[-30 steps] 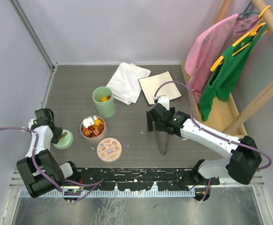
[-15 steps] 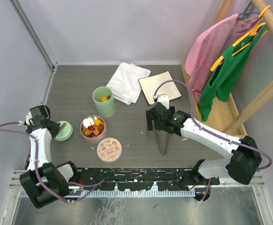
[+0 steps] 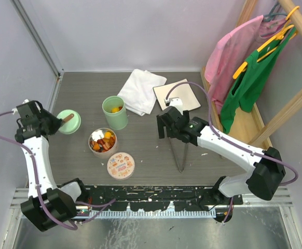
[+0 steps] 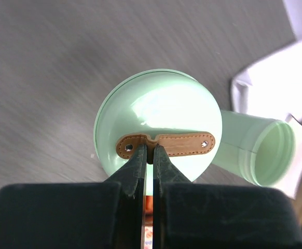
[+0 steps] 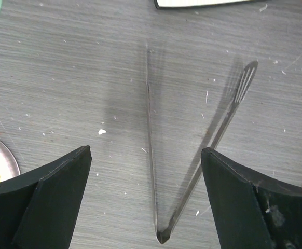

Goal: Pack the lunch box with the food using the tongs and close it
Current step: Pick up the box lid from the center of the board, then close the box lid on the packing box.

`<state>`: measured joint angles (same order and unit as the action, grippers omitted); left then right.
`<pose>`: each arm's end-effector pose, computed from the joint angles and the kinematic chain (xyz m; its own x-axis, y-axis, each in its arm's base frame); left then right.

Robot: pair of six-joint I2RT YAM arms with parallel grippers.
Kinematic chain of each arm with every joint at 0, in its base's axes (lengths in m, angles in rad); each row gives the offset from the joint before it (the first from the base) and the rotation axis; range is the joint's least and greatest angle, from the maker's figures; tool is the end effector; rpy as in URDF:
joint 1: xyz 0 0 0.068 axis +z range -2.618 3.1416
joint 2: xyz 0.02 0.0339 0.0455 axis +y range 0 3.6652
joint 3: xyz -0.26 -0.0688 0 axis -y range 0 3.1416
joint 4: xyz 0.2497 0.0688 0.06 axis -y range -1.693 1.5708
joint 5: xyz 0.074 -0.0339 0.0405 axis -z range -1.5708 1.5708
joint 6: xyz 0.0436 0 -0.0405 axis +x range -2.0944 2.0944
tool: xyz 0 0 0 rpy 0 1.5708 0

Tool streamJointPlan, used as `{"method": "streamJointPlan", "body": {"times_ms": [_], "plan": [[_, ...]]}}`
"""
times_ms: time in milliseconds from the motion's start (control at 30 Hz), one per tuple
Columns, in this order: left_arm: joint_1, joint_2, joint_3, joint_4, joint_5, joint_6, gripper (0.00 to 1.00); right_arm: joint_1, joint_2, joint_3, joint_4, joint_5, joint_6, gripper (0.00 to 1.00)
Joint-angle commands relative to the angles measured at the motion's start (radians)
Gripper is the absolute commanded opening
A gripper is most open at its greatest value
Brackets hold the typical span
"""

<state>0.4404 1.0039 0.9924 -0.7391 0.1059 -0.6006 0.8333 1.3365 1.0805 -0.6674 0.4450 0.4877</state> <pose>0.1979 0.0882 0.3099 -0.3090 -0.7669 -0.5626 -0.6407 0.6050 -0.4728 0.2054 0.1981 0.2708 -0.7051 -0.1471 -0.6937 -0.1846 0.9826 -0.0207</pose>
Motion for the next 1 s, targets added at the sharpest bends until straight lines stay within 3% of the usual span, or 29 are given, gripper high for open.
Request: {"method": "streamJointPlan", "body": {"times_ms": [0,100,400,833,967], "plan": [[0.004,0.063,0.132,-0.027,0.261,0.092,0.00,-0.005,0.017,0.077,0.082,0.016,-0.035,0.92],[-0.024,0.116,0.206,-0.041,0.345,0.115,0.00,-0.015,0.033,0.097,0.120,-0.025,-0.040,0.92],[-0.242,0.331,0.457,-0.118,0.327,0.161,0.00,-0.039,0.059,0.121,0.165,-0.063,-0.047,0.92],[-0.468,0.594,0.762,-0.269,0.200,0.243,0.00,-0.072,0.030,0.098,0.194,-0.091,-0.038,0.92],[-0.513,0.631,0.767,-0.276,0.160,0.243,0.00,-0.076,0.038,0.111,0.198,-0.121,-0.026,0.92]]}}
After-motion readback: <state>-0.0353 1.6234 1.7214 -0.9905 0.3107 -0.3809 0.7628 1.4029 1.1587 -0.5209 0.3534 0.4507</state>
